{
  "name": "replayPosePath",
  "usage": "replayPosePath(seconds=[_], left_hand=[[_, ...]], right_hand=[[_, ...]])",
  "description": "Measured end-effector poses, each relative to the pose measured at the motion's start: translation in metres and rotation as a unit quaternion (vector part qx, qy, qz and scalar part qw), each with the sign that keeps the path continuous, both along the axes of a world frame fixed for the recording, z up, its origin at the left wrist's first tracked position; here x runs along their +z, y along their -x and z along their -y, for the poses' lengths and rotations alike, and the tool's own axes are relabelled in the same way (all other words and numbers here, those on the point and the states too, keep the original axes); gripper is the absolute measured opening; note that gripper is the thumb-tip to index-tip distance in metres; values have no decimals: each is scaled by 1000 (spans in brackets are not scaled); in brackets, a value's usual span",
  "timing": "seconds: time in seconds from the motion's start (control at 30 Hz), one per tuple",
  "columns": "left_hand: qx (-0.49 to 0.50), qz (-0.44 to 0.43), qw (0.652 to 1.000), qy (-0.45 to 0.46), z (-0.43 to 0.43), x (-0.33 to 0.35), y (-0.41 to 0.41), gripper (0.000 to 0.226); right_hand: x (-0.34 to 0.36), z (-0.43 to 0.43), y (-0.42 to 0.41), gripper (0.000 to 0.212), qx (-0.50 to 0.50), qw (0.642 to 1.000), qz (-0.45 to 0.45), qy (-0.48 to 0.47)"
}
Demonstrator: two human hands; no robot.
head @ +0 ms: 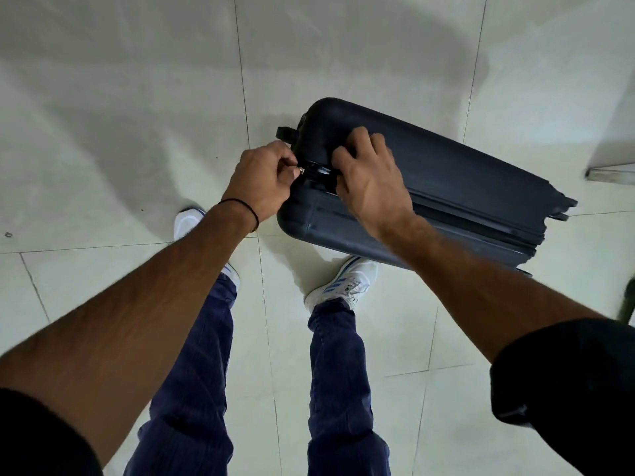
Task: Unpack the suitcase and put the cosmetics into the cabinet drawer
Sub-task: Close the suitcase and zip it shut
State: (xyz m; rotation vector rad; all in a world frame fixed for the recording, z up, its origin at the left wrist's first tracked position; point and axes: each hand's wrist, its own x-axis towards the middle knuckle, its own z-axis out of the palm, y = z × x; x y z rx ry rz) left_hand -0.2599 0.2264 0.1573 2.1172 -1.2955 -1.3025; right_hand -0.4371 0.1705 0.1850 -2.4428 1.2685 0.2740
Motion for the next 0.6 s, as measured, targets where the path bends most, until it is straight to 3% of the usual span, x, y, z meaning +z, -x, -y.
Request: replayPosePath(seconds=[0.2,0.5,0.6], left_hand=[[-17,-28,999,-3,-2,0,-9,12],[21,9,999,42,-5,-2,0,8],[39,-26,999,23,-3,3,-7,7]], right_hand=[[8,31,6,24,15,995,24,-97],[12,33,-7,29,15,996,-16,-83],[13,33,-10,28,3,996,-11,-90]])
